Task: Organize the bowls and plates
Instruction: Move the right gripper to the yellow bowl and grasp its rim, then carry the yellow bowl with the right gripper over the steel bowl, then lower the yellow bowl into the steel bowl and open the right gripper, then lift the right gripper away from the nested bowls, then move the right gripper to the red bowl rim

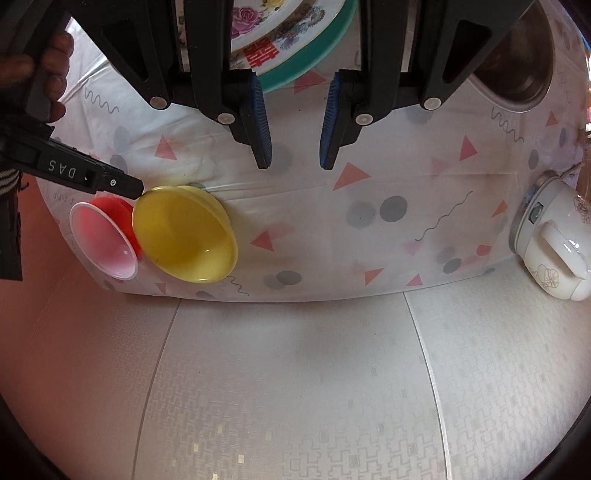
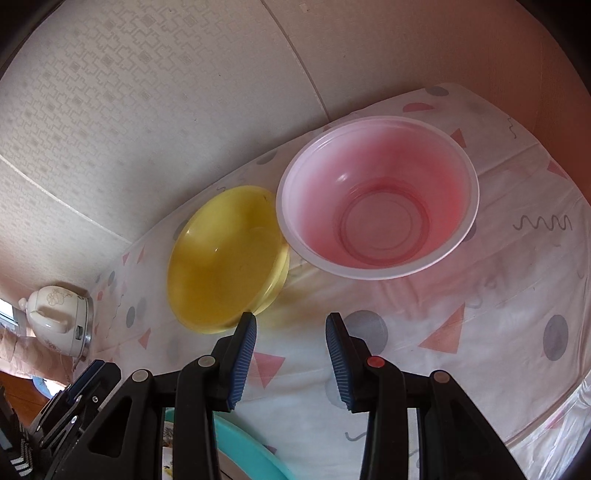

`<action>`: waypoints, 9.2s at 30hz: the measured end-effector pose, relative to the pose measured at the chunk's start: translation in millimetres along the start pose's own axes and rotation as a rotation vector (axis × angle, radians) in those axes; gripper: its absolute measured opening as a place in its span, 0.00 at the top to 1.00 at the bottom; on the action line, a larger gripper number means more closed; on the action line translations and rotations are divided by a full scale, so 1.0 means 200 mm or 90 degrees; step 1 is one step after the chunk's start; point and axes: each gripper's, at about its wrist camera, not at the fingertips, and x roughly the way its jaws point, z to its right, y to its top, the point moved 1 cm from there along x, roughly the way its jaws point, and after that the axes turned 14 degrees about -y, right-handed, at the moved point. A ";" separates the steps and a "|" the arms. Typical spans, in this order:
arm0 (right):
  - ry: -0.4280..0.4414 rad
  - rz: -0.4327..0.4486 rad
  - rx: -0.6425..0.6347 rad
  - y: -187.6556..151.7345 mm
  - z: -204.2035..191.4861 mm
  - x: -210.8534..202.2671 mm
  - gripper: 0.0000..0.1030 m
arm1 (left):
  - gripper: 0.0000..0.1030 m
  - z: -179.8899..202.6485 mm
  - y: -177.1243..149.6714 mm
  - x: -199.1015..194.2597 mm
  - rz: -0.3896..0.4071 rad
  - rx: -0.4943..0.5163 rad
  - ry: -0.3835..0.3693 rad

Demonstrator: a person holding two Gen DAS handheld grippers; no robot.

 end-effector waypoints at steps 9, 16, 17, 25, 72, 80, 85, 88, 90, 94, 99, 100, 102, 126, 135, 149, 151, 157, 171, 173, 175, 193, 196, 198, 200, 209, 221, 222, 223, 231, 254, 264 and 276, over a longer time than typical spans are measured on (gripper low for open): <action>0.033 -0.014 0.023 0.02 -0.02 -0.01 0.62 | 0.72 0.00 0.20 0.12 0.012 -0.048 -0.087; 0.021 -0.019 0.032 0.09 -0.08 0.06 0.70 | 0.72 0.05 0.29 0.29 -0.017 -0.042 -0.116; 0.013 -0.015 0.024 0.09 -0.09 0.06 0.73 | 0.72 0.05 0.29 0.31 -0.022 -0.042 -0.119; -0.021 -0.004 -0.054 0.08 -0.19 0.06 0.82 | 0.86 0.03 0.26 0.39 -0.057 -0.066 -0.153; 0.096 -0.003 -0.229 -0.29 -0.65 -0.21 0.89 | 0.86 -0.35 -0.25 -0.38 0.074 -0.167 -0.060; 0.144 -0.019 -0.280 -0.45 -0.82 -0.27 0.89 | 0.86 -0.48 -0.39 -0.61 0.114 -0.200 -0.031; 0.171 -0.032 -0.312 -0.55 -0.93 -0.29 0.88 | 0.86 -0.57 -0.48 -0.72 0.130 -0.222 -0.010; 0.181 -0.038 -0.332 -0.61 -1.00 -0.30 0.88 | 0.86 -0.61 -0.53 -0.77 0.135 -0.236 0.004; 0.184 -0.043 -0.344 -0.65 -1.03 -0.30 0.88 | 0.86 -0.64 -0.56 -0.80 0.140 -0.245 0.009; 0.186 -0.052 -0.372 -0.73 -1.10 -0.30 0.87 | 0.86 -0.70 -0.63 -0.84 0.145 -0.265 0.020; 0.182 -0.064 -0.399 -0.81 -1.15 -0.28 0.86 | 0.86 -0.76 -0.71 -0.85 0.140 -0.289 0.030; 0.181 -0.066 -0.402 -0.82 -1.16 -0.27 0.86 | 0.86 -0.76 -0.72 -0.85 0.139 -0.292 0.031; 0.180 -0.069 -0.408 -0.84 -1.17 -0.27 0.86 | 0.86 -0.78 -0.74 -0.84 0.136 -0.299 0.032; 0.093 -0.015 -0.525 -0.95 -1.27 -0.23 0.85 | 0.86 -0.84 -0.82 -0.72 0.086 -0.323 0.058; 0.090 -0.016 -0.537 -0.97 -1.29 -0.21 0.85 | 0.86 -0.84 -0.82 -0.71 0.080 -0.312 0.078; 0.081 -0.008 -0.546 -1.00 -1.28 -0.20 0.85 | 0.86 -0.83 -0.83 -0.71 0.080 -0.303 0.091; 0.081 -0.004 -0.549 -1.00 -1.28 -0.20 0.85 | 0.86 -0.82 -0.83 -0.71 0.081 -0.300 0.095; 0.081 -0.002 -0.549 -1.01 -1.27 -0.20 0.85 | 0.86 -0.80 -0.83 -0.72 0.082 -0.290 0.106; 0.099 0.011 -0.530 -1.00 -1.23 -0.24 0.77 | 0.86 -0.77 -0.84 -0.75 0.093 -0.279 0.117; 0.100 0.013 -0.523 -0.99 -1.22 -0.25 0.77 | 0.86 -0.77 -0.84 -0.75 0.095 -0.276 0.119; 0.102 0.013 -0.514 -0.98 -1.21 -0.25 0.77 | 0.86 -0.76 -0.84 -0.76 0.096 -0.274 0.120; 0.128 0.029 -0.482 -0.95 -1.11 -0.33 0.77 | 0.86 -0.64 -0.81 -0.82 0.113 -0.230 0.132; 0.131 0.030 -0.474 -0.94 -1.08 -0.34 0.77 | 0.86 -0.59 -0.79 -0.83 0.118 -0.215 0.132; 0.132 0.031 -0.463 -0.92 -1.06 -0.35 0.74 | 0.86 -0.55 -0.77 -0.84 0.123 -0.198 0.133; 0.134 0.034 -0.451 -0.90 -1.02 -0.37 0.73 | 0.86 -0.51 -0.75 -0.86 0.132 -0.175 0.135; 0.123 0.062 -0.377 -0.77 -0.80 -0.44 0.73 | 0.86 -0.24 -0.62 -0.89 0.158 -0.053 0.117; 0.073 0.080 -0.238 -0.53 -0.38 -0.44 0.73 | 0.86 0.16 -0.46 -0.73 0.135 0.081 0.053; 0.069 0.081 -0.226 -0.52 -0.34 -0.44 0.73 | 0.86 0.18 -0.45 -0.71 0.131 0.088 0.049; 0.064 0.081 -0.214 -0.50 -0.31 -0.43 0.73 | 0.86 0.20 -0.44 -0.69 0.127 0.093 0.045; 0.030 0.085 -0.136 -0.37 -0.05 -0.40 0.73 | 0.86 0.29 -0.38 -0.57 0.102 0.120 0.028; -0.033 0.086 0.086 0.03 0.40 -0.26 0.64 | 0.86 0.23 -0.29 -0.29 0.042 0.101 0.022; -0.023 0.073 0.138 0.17 0.40 -0.14 0.62 | 0.85 0.14 -0.26 -0.16 0.004 0.049 0.010; -0.052 0.028 0.037 0.20 0.21 0.05 0.73 | 0.77 0.08 -0.14 -0.08 0.008 0.003 -0.033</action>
